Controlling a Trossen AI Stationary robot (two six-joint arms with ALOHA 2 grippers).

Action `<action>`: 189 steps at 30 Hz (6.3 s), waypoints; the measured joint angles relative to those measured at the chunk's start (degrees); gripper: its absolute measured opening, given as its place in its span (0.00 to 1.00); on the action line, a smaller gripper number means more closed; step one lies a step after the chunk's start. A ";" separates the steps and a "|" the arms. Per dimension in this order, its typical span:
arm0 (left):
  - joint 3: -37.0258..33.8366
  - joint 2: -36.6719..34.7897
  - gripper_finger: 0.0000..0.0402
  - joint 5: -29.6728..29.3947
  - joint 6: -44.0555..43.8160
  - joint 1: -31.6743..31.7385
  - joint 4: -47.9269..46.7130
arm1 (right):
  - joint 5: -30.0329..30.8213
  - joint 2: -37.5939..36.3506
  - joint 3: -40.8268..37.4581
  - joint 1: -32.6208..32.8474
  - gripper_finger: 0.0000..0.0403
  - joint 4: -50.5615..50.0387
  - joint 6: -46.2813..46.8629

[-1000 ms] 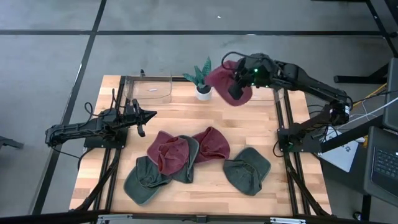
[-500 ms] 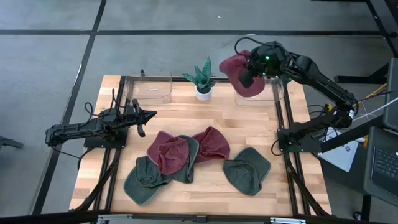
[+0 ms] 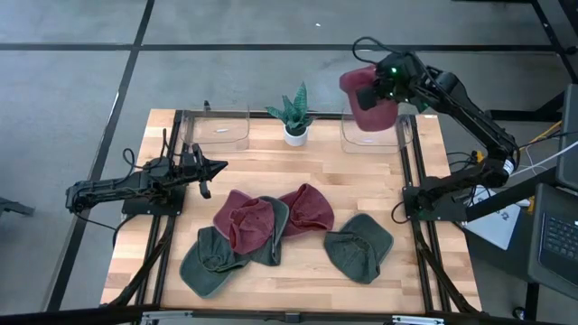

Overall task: Pick & Place hat
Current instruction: Put the middle bottom red cap into the right transparent bin, then put the right red cap into the right transparent bin

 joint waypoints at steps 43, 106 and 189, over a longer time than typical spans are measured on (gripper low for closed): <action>-0.02 0.01 0.01 0.00 0.00 0.00 0.00 | -0.01 -22.74 -49.98 -4.83 0.02 50.98 -15.31; -0.01 0.02 0.01 0.00 0.00 -0.01 0.00 | -9.15 -24.39 -84.91 -11.68 0.35 97.04 -14.69; -0.02 0.02 0.01 0.00 0.00 -0.01 0.01 | -44.56 1.41 -45.29 34.97 0.35 29.11 15.60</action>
